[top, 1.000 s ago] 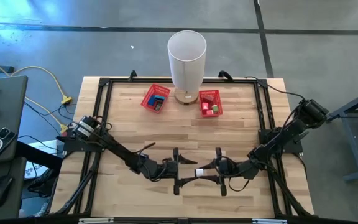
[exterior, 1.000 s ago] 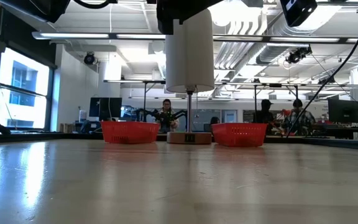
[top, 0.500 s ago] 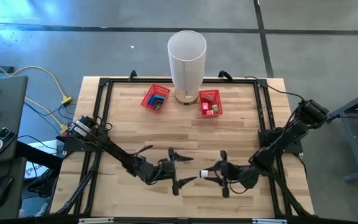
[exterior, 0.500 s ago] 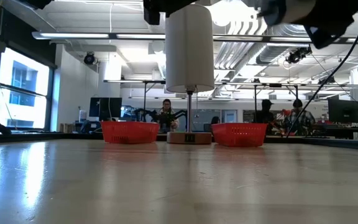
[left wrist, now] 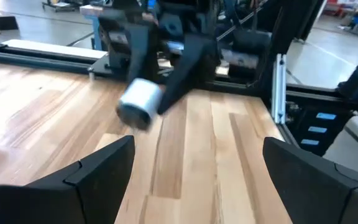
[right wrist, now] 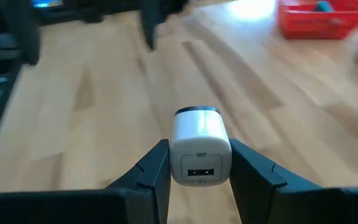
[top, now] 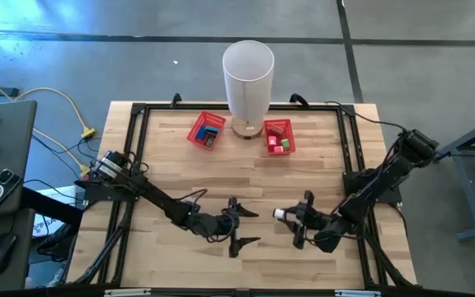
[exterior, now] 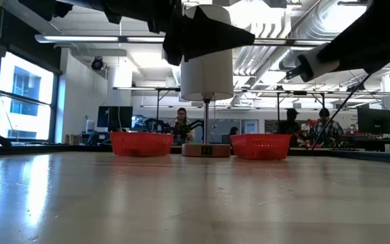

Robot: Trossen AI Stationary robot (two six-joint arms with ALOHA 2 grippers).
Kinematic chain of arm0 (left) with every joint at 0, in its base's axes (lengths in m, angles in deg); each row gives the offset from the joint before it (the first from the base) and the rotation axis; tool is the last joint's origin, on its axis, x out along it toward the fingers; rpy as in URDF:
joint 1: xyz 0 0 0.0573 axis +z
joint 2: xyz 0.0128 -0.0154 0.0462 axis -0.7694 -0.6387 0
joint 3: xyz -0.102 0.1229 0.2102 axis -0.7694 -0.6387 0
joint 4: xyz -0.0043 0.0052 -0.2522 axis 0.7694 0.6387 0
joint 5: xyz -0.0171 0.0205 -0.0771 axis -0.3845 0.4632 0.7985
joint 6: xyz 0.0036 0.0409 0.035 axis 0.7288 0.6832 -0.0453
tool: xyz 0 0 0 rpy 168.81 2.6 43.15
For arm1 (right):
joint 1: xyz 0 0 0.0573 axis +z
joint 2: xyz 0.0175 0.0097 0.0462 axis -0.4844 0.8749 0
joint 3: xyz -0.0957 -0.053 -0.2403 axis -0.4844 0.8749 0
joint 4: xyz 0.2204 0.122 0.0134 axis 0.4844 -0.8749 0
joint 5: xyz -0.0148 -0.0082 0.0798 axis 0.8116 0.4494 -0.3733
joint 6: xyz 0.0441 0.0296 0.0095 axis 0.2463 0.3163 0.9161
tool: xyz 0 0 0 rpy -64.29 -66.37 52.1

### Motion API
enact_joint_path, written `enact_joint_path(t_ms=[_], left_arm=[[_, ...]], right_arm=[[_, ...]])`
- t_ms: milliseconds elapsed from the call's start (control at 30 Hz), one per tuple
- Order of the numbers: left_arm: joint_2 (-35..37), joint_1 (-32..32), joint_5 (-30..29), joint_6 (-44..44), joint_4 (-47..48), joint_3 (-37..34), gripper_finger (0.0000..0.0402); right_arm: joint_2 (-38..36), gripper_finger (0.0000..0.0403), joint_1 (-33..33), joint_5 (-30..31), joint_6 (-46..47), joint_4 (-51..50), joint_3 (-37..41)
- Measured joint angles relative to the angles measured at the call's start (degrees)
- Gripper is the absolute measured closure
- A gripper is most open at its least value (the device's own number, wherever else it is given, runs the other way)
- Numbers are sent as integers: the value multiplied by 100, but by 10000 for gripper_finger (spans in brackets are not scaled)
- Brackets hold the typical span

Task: Sort adapters and digital timers
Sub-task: Put the white charger adapter into the right red bin

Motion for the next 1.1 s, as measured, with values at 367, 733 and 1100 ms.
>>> enact_joint_path(t_ms=[367, 733, 1100], left_arm=[[243, 9, 122, 14, 1029, 0, 56], [621, -243, 107, 69, 1620, 0, 56], [675, -111, 70, 522, 1771, 0, 56]], right_arm=[[-807, 284, -667, 61, 921, -1820, 0], [-1053, 284, -2302, -710, 111, -2435, -2], [-1056, 284, -3479, -793, -1241, -3402, -650]])
